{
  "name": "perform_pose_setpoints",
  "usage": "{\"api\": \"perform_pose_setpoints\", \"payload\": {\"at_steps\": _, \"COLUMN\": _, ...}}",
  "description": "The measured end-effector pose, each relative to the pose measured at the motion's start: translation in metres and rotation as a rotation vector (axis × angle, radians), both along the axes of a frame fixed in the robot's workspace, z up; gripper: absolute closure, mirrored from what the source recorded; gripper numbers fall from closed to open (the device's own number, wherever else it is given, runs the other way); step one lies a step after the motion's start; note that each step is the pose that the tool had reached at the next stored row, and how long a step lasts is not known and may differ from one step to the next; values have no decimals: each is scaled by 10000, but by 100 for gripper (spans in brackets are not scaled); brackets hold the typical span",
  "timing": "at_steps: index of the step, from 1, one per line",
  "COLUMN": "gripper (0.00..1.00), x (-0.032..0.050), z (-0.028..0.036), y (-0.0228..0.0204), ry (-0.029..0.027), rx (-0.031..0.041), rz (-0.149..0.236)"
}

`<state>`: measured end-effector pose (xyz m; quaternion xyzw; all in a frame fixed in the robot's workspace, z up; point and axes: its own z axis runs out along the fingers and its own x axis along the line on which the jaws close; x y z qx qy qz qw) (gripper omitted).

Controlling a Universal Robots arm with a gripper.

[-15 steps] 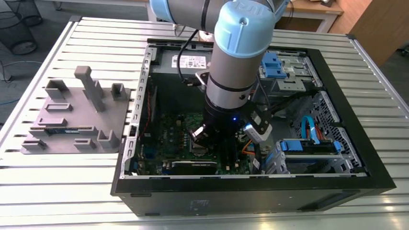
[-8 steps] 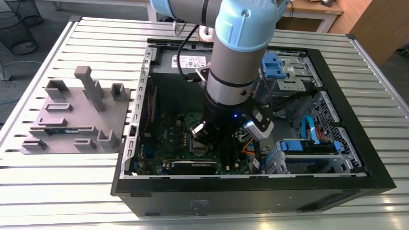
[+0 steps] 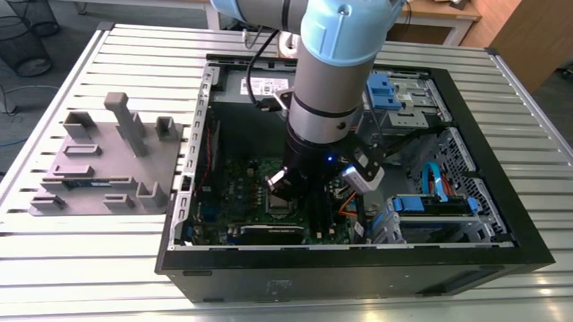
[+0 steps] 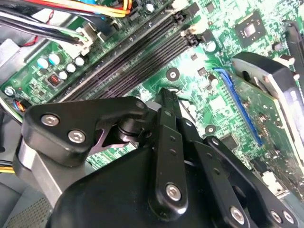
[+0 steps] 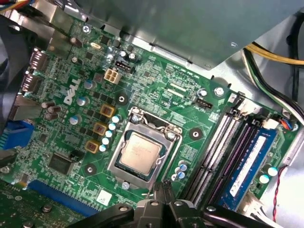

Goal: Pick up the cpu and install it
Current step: 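Install the first cpu locking lever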

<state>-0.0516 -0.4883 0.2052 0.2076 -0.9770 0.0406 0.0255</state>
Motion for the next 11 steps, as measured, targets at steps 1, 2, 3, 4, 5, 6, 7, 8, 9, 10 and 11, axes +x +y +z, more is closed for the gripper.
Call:
{"api": "perform_pose_setpoints", "payload": {"at_steps": 1, "gripper": 89, "x": -28, "z": 0, "y": 0, "ry": -9, "rx": 19, "rz": 1}}
{"api": "perform_pose_setpoints", "payload": {"at_steps": 2, "gripper": 89, "x": -60, "z": -1, "y": 1, "ry": -22, "rx": 43, "rz": 1}}
{"api": "perform_pose_setpoints", "payload": {"at_steps": 3, "gripper": 89, "x": -94, "z": -1, "y": 1, "ry": -36, "rx": 68, "rz": 1}}
{"api": "perform_pose_setpoints", "payload": {"at_steps": 4, "gripper": 89, "x": -126, "z": -1, "y": 1, "ry": -52, "rx": 100, "rz": 0}}
{"api": "perform_pose_setpoints", "payload": {"at_steps": 5, "gripper": 89, "x": -157, "z": -1, "y": 1, "ry": -67, "rx": 138, "rz": -1}}
{"api": "perform_pose_setpoints", "payload": {"at_steps": 6, "gripper": 89, "x": -180, "z": -1, "y": 1, "ry": -81, "rx": 189, "rz": 0}}
{"api": "perform_pose_setpoints", "payload": {"at_steps": 7, "gripper": 89, "x": -200, "z": -1, "y": 1, "ry": -91, "rx": 259, "rz": 0}}
{"api": "perform_pose_setpoints", "payload": {"at_steps": 8, "gripper": 89, "x": -213, "z": -1, "y": 1, "ry": -98, "rx": 316, "rz": 0}}
{"api": "perform_pose_setpoints", "payload": {"at_steps": 9, "gripper": 89, "x": -222, "z": -1, "y": 1, "ry": -104, "rx": 378, "rz": -1}}
{"api": "perform_pose_setpoints", "payload": {"at_steps": 10, "gripper": 89, "x": -226, "z": -2, "y": 2, "ry": -111, "rx": 459, "rz": -1}}
{"api": "perform_pose_setpoints", "payload": {"at_steps": 11, "gripper": 89, "x": -229, "z": 0, "y": 5, "ry": -114, "rx": 529, "rz": 0}}
